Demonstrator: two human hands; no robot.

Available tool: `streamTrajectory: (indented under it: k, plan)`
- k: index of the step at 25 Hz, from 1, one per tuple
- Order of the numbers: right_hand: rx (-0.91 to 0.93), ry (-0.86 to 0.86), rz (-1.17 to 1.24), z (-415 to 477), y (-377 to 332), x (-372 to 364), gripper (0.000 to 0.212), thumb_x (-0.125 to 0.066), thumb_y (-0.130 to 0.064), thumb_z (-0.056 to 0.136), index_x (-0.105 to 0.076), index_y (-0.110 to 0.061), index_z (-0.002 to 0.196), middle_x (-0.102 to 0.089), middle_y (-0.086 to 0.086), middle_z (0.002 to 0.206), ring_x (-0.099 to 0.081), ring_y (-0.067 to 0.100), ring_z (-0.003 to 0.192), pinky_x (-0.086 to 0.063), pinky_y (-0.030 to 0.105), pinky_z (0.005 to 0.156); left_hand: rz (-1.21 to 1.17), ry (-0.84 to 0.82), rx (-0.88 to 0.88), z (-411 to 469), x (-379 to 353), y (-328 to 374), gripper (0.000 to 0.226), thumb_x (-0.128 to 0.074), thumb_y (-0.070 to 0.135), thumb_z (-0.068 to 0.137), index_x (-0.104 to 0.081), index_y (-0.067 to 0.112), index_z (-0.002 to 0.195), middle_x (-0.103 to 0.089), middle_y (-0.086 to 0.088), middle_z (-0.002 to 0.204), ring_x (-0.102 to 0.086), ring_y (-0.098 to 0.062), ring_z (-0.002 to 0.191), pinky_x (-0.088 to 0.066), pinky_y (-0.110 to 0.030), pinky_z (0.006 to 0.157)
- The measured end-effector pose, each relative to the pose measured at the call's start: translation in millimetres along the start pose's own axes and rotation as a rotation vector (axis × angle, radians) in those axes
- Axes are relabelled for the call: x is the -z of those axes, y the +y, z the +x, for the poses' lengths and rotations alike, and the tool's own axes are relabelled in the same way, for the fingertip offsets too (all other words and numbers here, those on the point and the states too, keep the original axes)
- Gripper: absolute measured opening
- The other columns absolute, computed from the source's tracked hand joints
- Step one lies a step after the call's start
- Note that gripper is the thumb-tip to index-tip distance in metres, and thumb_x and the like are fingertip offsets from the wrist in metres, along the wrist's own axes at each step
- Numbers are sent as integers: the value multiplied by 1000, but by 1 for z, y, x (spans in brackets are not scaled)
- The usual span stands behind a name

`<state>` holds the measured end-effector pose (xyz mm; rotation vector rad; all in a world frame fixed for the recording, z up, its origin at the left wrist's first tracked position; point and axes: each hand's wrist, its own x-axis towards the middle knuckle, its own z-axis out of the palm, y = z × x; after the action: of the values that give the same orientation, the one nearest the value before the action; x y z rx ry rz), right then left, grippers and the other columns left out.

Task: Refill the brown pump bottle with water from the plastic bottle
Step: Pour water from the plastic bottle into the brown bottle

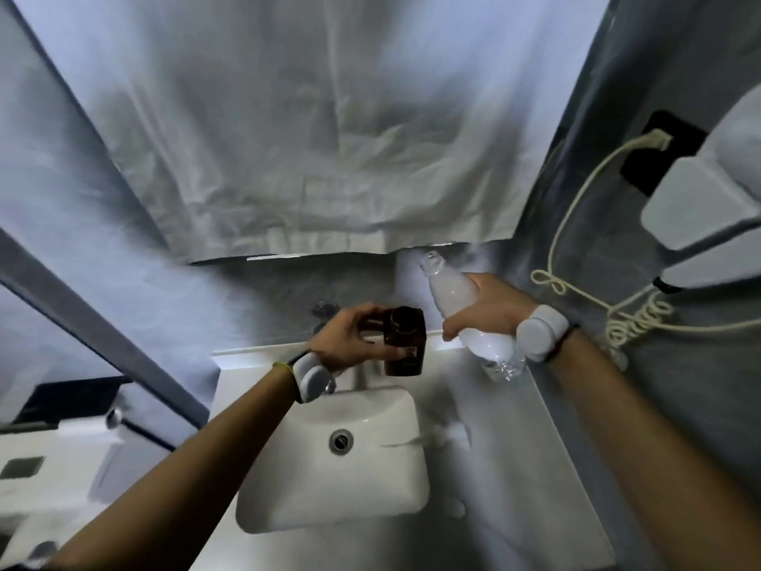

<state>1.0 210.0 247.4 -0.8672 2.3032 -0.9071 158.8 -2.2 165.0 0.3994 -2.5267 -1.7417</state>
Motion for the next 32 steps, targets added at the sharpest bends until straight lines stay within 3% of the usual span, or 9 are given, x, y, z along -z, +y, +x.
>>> streamTrajectory:
  k: [4, 6, 10, 15, 19, 22, 26, 29, 32]
  plan:
    - [52, -65, -146, 12, -46, -10, 35, -95, -14, 59, -69, -16, 82, -67, -7, 70, -62, 11, 63, -41, 9, 42, -3, 62, -29, -24, 43, 15, 60, -95, 28, 68, -69, 28, 122, -78, 7, 117, -72, -4, 113, -58, -24, 98]
    - [59, -81, -206, 14, -63, -14, 37, -96, -16, 58, -66, -23, 79, -65, -9, 70, -61, 4, 59, -38, 7, 41, -18, 84, -29, -34, 60, 18, 59, -95, 24, 70, -69, 27, 122, -77, 4, 118, -73, -6, 114, -58, -26, 99]
    - [90, -109, -333, 17, -90, -22, 42, -97, -26, 55, -64, -28, 81, -66, -12, 76, -60, -1, 62, -38, 8, 44, -15, 123, -34, -55, 88, 21, 57, -95, 14, 72, -69, 21, 122, -77, 2, 116, -73, 1, 107, -56, -15, 88]
    - [121, -145, -471, 13, -119, -35, 40, -96, -30, 53, -63, -31, 76, -65, -13, 71, -56, -17, 50, -38, 7, 44, 13, 149, -67, -81, 113, 28, 59, -93, 12, 75, -67, 16, 128, -75, 0, 121, -72, 5, 104, -54, -8, 84]
    - [127, -173, -559, 5, -135, -42, 42, -96, -34, 52, -65, -30, 80, -65, -15, 69, -56, -14, 48, -38, 7, 43, 30, 171, -95, -96, 124, 31, 60, -92, 14, 76, -66, 14, 130, -74, 0, 124, -67, 4, 111, -52, -6, 88]
    - [125, -197, -609, -4, -145, -45, 40, -95, -35, 54, -64, -32, 80, -67, -15, 73, -61, -6, 56, -41, 11, 48, 33, 167, -114, -105, 129, 31, 59, -92, 14, 76, -67, 15, 129, -74, 2, 123, -67, 13, 104, -49, -2, 86]
    - [111, -243, -625, -14, -154, -46, 37, -95, -29, 58, -64, -29, 80, -67, -10, 78, -65, 13, 73, -50, 30, 67, 39, 162, -142, -112, 131, 29, 61, -93, 18, 75, -67, 19, 130, -75, 4, 123, -68, 4, 115, -51, -12, 98]
    - [106, -273, -648, -18, -160, -45, 37, -95, -27, 59, -66, -27, 82, -67, -9, 78, -64, 13, 73, -50, 29, 67, 38, 149, -153, -115, 130, 24, 64, -95, 21, 73, -67, 21, 130, -76, 5, 123, -68, -4, 120, -51, -23, 105]
    - [96, -308, -686, -21, -163, -43, 37, -95, -28, 59, -67, -27, 82, -68, -11, 77, -64, 12, 71, -49, 26, 63, 31, 132, -162, -118, 129, 20, 63, -96, 25, 71, -68, 24, 128, -77, 6, 120, -70, -1, 115, -52, -17, 99]
